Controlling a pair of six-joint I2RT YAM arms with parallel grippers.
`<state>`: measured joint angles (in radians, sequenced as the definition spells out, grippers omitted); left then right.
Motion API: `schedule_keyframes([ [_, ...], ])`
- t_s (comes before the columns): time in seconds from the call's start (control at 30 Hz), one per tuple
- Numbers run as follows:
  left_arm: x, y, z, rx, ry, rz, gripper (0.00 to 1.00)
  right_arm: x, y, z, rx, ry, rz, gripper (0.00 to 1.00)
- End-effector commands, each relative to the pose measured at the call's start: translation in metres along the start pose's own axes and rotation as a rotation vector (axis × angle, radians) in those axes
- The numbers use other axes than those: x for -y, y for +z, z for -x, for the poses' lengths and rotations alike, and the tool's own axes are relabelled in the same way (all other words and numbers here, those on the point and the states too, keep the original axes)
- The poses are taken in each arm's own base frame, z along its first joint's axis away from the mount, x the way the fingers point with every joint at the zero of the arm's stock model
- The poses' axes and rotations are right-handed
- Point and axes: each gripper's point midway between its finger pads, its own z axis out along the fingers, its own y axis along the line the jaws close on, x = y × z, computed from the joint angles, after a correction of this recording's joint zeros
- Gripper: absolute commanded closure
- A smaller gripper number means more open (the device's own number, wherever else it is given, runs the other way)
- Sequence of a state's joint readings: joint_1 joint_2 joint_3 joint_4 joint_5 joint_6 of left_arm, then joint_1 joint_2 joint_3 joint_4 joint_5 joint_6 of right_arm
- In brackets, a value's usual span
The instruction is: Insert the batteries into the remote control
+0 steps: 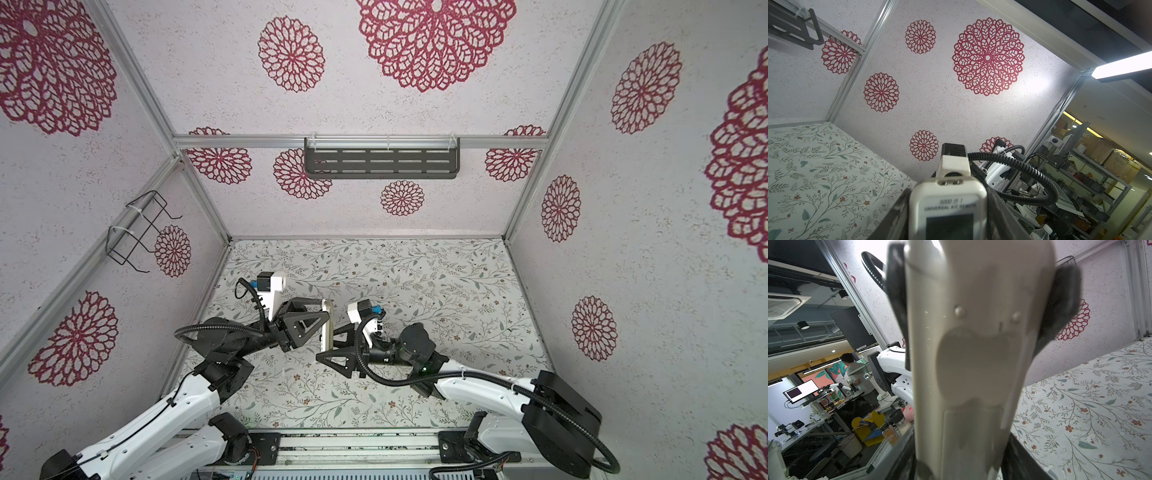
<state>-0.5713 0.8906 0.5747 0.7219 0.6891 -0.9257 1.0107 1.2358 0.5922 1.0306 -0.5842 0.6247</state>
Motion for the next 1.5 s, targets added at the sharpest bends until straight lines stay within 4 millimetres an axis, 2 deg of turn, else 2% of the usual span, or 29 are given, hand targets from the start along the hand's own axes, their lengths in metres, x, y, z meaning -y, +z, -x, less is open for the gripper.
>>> schedule_keyframes([
  [0.0, 0.005, -0.001, 0.005, 0.019, 0.027, -0.022, 0.68, -0.019, -0.001, 0.017, 0.052, -0.056, 0.063, 0.46],
  [0.3, -0.002, -0.001, 0.002, 0.017, 0.019, 0.001, 0.66, -0.019, -0.003, 0.019, 0.065, -0.066, 0.053, 0.62],
  [0.33, -0.004, -0.001, 0.002, 0.016, 0.017, 0.010, 0.62, -0.018, -0.003, 0.018, 0.066, -0.065, 0.050, 0.63],
  [0.5, -0.025, -0.005, -0.001, 0.014, 0.016, 0.129, 0.30, -0.009, -0.008, 0.019, 0.076, -0.087, -0.022, 0.70],
  [0.67, -0.042, -0.014, -0.001, 0.024, 0.036, 0.249, 0.08, 0.017, -0.012, 0.015, 0.025, -0.119, -0.192, 0.77],
  [0.73, -0.048, -0.016, -0.002, 0.017, 0.041, 0.293, 0.04, 0.029, -0.015, 0.013, 0.001, -0.130, -0.271, 0.81],
  [0.87, -0.053, -0.019, -0.006, -0.005, 0.042, 0.329, 0.04, 0.054, -0.024, 0.009, -0.029, -0.135, -0.419, 0.85],
  [1.0, -0.056, -0.019, -0.011, -0.033, 0.046, 0.346, 0.10, 0.077, -0.033, 0.001, -0.057, -0.128, -0.538, 0.89],
  [1.47, -0.089, -0.010, -0.035, -0.093, 0.021, 0.470, 0.29, 0.111, -0.031, -0.010, -0.126, -0.143, -0.678, 0.99],
])
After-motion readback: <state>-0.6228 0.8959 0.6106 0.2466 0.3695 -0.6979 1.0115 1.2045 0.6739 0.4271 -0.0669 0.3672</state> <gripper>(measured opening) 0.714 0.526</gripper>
